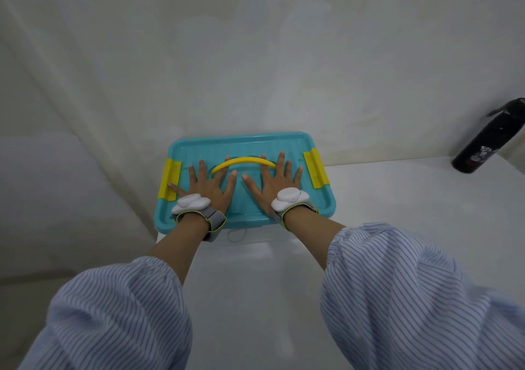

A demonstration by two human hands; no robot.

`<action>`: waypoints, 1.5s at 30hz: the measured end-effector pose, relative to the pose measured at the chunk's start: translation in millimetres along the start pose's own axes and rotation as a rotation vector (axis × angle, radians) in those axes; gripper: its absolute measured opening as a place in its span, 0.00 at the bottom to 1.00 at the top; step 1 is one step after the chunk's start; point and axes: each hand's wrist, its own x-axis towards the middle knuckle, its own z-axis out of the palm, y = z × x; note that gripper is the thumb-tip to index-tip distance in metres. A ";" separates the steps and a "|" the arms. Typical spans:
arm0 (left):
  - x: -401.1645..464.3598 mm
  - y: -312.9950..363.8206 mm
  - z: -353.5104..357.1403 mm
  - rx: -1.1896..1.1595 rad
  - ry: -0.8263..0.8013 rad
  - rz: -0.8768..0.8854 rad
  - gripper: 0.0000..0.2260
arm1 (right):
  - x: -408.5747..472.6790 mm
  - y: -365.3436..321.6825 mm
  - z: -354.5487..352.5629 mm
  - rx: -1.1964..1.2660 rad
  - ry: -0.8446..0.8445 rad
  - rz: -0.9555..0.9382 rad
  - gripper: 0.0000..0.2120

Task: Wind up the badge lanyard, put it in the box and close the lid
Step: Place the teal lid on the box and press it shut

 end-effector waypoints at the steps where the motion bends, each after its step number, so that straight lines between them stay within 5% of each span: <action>1: 1.3 -3.3 1.1 -0.004 -0.007 -0.004 0.23 | 0.7 -2.8 2.1 -0.002 -0.003 0.002 0.37; 38: 19.0 -29.9 28.5 0.016 -0.005 0.001 0.25 | 17.3 -18.6 36.5 0.015 -0.039 0.036 0.31; 45: 20.5 -29.6 36.4 -0.136 0.130 0.083 0.15 | 18.0 -19.4 36.4 0.074 -0.014 0.029 0.26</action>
